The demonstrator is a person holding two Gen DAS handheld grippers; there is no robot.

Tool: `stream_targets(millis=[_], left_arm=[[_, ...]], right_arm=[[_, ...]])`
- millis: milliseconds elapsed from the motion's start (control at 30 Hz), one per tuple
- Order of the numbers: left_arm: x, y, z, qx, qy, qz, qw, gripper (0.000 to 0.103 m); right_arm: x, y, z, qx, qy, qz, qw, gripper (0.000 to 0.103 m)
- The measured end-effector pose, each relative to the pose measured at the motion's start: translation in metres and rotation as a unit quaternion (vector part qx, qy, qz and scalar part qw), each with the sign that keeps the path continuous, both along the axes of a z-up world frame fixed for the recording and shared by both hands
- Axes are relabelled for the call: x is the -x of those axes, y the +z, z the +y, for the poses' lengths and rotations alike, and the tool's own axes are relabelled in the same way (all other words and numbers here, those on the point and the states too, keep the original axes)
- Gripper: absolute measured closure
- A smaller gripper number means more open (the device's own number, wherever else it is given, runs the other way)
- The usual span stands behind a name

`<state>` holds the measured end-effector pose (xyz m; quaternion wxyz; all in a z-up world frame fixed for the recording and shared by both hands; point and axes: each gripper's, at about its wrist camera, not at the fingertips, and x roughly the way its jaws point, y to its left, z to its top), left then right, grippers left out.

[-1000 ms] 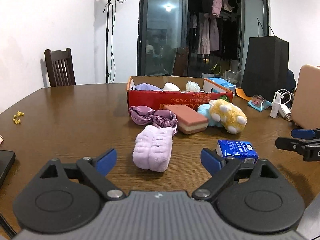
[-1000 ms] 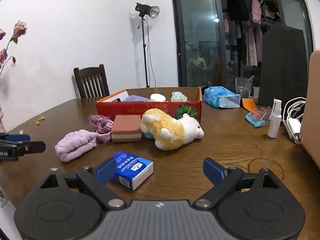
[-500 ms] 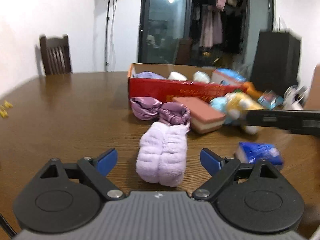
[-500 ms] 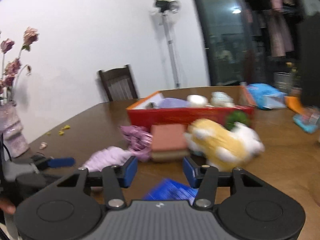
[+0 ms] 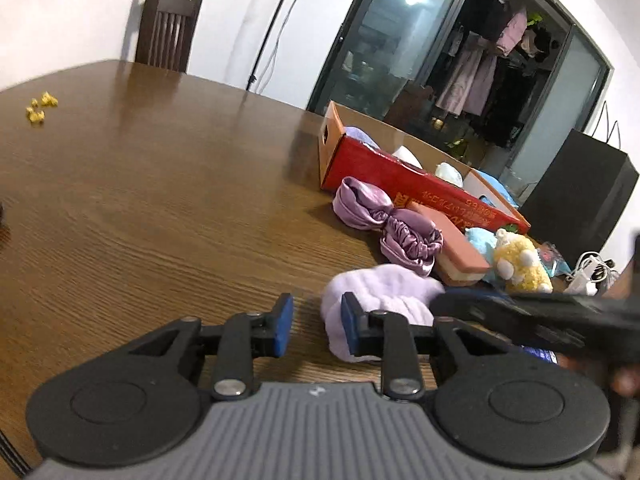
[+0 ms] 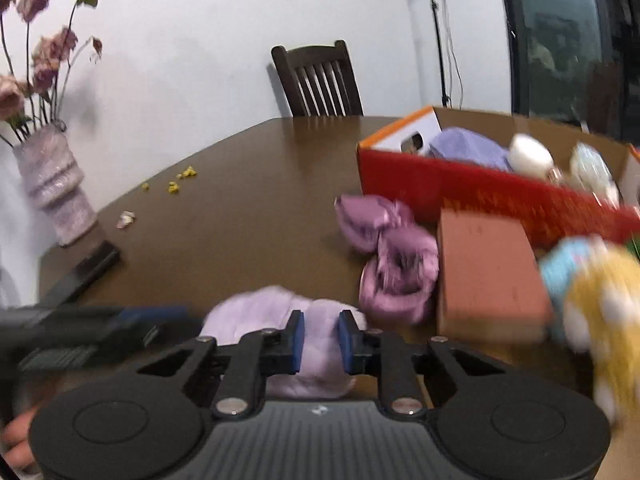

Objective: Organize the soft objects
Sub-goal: 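Close the left tool on the lavender fuzzy plush while the right tool closes on it too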

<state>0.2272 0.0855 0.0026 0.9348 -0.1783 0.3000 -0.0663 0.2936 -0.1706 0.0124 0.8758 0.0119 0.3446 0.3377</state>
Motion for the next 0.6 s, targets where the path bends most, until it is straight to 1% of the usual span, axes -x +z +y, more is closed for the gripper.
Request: stream_targets(millis=[33,67,100,200,233,267,333,433,500,533,567,600], left_arm=[[0.001,-0.001,0.004,0.014,-0.005,-0.001,0.9999,0.069],[0.000,-0.002,0.009,0.031,-0.008,0.000,0.9995,0.059],[-0.001,-0.002,0.014,0.050,-0.012,0.002,0.9987,0.055],[-0.008,0.000,0.024,0.109,-0.025,0.007,0.9937,0.054],[-0.011,0.001,0.026,0.117,-0.026,0.010,0.9928,0.052],[-0.014,0.003,0.025,0.117,-0.027,0.011,0.9927,0.051],[-0.019,0.006,0.018,0.102,-0.035,0.015,0.9940,0.051],[-0.024,0.003,0.003,0.083,-0.050,0.039,0.9945,0.050],[-0.023,0.000,-0.001,0.073,-0.051,0.036,0.9953,0.050],[-0.023,-0.001,-0.003,0.071,-0.054,0.035,0.9954,0.052],[-0.023,-0.002,-0.004,0.072,-0.057,0.035,0.9952,0.061],[-0.024,-0.004,-0.003,0.075,-0.062,0.036,0.9945,0.065]], right_arm=[[0.011,0.002,-0.005,-0.010,-0.007,-0.003,1.000,0.081],[0.016,0.004,-0.012,-0.017,-0.019,-0.004,1.000,0.081],[0.021,0.007,-0.016,-0.027,-0.037,-0.006,0.999,0.081],[0.019,0.005,-0.026,-0.041,-0.073,-0.002,0.996,0.075],[0.015,0.002,-0.027,-0.040,-0.082,0.004,0.996,0.073],[0.011,-0.001,-0.027,-0.038,-0.087,0.010,0.995,0.072],[0.005,-0.007,-0.024,-0.041,-0.090,0.021,0.995,0.071],[0.002,-0.013,-0.020,-0.049,-0.093,0.027,0.994,0.067],[0.000,-0.016,-0.017,-0.046,-0.095,0.030,0.994,0.067],[-0.001,-0.017,-0.016,-0.048,-0.093,0.033,0.994,0.067],[-0.001,-0.019,-0.016,-0.049,-0.091,0.036,0.994,0.067],[-0.002,-0.020,-0.016,-0.050,-0.091,0.038,0.994,0.069]])
